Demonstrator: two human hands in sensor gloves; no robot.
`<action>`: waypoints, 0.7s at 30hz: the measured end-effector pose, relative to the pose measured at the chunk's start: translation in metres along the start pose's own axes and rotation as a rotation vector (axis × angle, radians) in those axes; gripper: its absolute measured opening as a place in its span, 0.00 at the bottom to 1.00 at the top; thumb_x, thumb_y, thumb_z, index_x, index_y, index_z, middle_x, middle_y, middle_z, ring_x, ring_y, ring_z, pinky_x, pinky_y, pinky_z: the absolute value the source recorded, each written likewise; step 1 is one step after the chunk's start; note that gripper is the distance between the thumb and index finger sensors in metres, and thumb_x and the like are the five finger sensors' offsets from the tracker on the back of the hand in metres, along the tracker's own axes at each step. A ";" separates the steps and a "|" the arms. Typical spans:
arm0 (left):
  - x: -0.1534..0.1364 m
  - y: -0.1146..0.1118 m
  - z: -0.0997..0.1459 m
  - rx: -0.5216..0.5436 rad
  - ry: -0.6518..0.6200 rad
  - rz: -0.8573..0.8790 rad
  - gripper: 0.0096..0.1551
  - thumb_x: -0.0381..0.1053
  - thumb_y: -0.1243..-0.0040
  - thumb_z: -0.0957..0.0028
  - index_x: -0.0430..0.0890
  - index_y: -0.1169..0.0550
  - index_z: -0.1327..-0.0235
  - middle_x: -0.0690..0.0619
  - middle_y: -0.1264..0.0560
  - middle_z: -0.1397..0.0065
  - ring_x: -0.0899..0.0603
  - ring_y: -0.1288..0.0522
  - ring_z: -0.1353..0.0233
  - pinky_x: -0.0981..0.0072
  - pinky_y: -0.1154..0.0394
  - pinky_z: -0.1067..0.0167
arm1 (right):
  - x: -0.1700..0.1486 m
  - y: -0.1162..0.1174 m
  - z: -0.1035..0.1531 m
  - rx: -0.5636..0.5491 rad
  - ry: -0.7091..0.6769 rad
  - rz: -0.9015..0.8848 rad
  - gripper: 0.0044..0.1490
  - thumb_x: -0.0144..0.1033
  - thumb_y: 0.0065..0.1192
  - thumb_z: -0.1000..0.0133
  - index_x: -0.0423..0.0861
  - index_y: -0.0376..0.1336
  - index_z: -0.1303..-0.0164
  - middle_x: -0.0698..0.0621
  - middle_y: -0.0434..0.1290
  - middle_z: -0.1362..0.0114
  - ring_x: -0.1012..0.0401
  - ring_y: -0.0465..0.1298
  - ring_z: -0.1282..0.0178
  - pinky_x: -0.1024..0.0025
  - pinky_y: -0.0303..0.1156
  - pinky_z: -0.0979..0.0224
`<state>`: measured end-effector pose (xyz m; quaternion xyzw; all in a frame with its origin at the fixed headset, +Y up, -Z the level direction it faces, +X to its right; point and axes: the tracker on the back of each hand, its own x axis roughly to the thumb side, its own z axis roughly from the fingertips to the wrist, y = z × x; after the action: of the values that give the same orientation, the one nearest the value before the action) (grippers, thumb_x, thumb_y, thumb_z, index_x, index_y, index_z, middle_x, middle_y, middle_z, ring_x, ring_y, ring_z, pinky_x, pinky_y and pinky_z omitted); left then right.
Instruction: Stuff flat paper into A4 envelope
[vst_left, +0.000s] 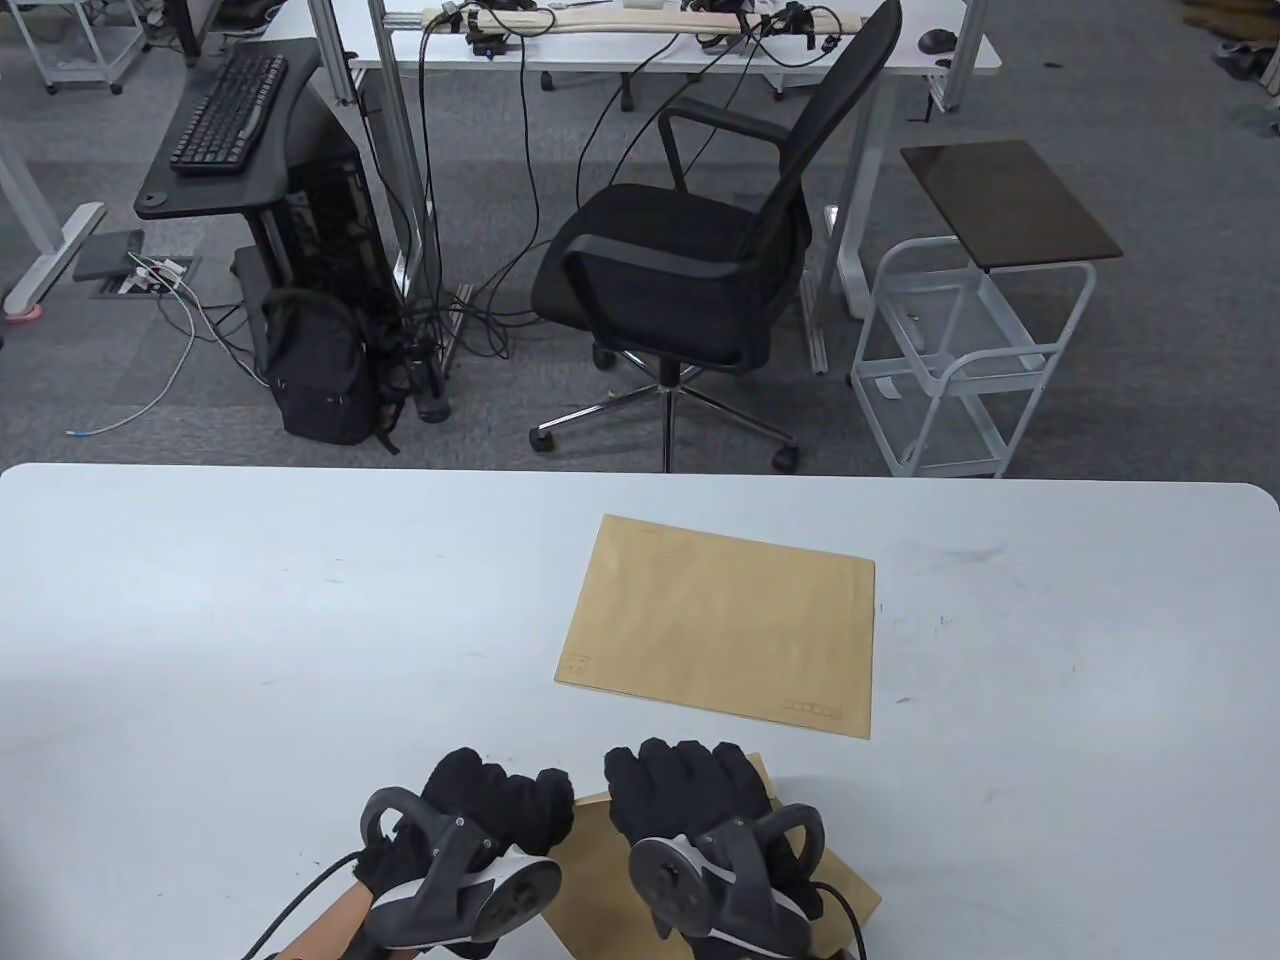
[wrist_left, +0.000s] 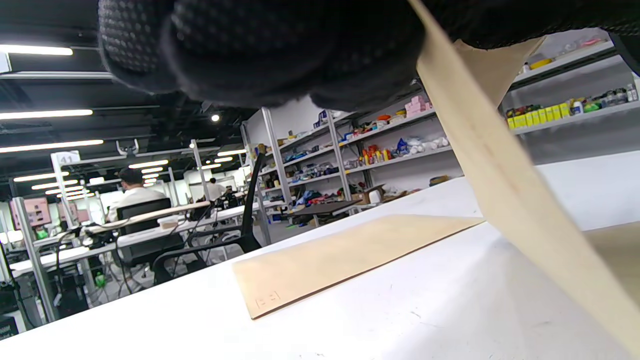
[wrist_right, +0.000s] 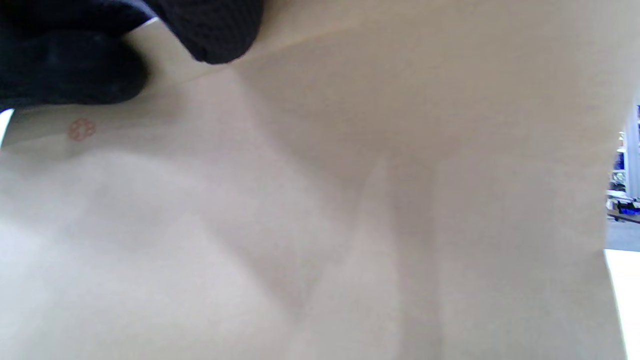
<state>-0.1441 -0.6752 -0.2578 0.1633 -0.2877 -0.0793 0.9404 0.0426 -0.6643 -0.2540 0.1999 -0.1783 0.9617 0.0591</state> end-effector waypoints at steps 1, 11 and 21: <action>0.000 0.000 0.000 0.000 0.001 0.001 0.26 0.59 0.44 0.52 0.48 0.16 0.49 0.64 0.14 0.68 0.51 0.14 0.72 0.51 0.16 0.48 | -0.004 -0.001 0.000 -0.003 0.012 -0.008 0.29 0.52 0.62 0.44 0.57 0.68 0.32 0.52 0.73 0.32 0.49 0.78 0.34 0.43 0.69 0.30; -0.016 -0.007 -0.001 -0.041 0.029 0.030 0.26 0.59 0.44 0.53 0.48 0.16 0.49 0.64 0.14 0.69 0.51 0.14 0.72 0.51 0.15 0.48 | -0.069 -0.008 0.006 -0.016 0.211 -0.158 0.29 0.52 0.63 0.44 0.56 0.69 0.33 0.52 0.74 0.33 0.49 0.78 0.36 0.41 0.68 0.31; -0.016 -0.008 -0.001 -0.059 0.025 0.043 0.26 0.59 0.44 0.52 0.48 0.16 0.49 0.64 0.14 0.68 0.51 0.14 0.72 0.51 0.16 0.47 | -0.087 -0.009 0.009 -0.014 0.256 -0.231 0.29 0.51 0.64 0.45 0.56 0.70 0.34 0.52 0.74 0.33 0.48 0.78 0.36 0.39 0.67 0.30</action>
<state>-0.1577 -0.6787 -0.2696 0.1305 -0.2767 -0.0656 0.9498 0.1270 -0.6627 -0.2781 0.0946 -0.1516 0.9648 0.1929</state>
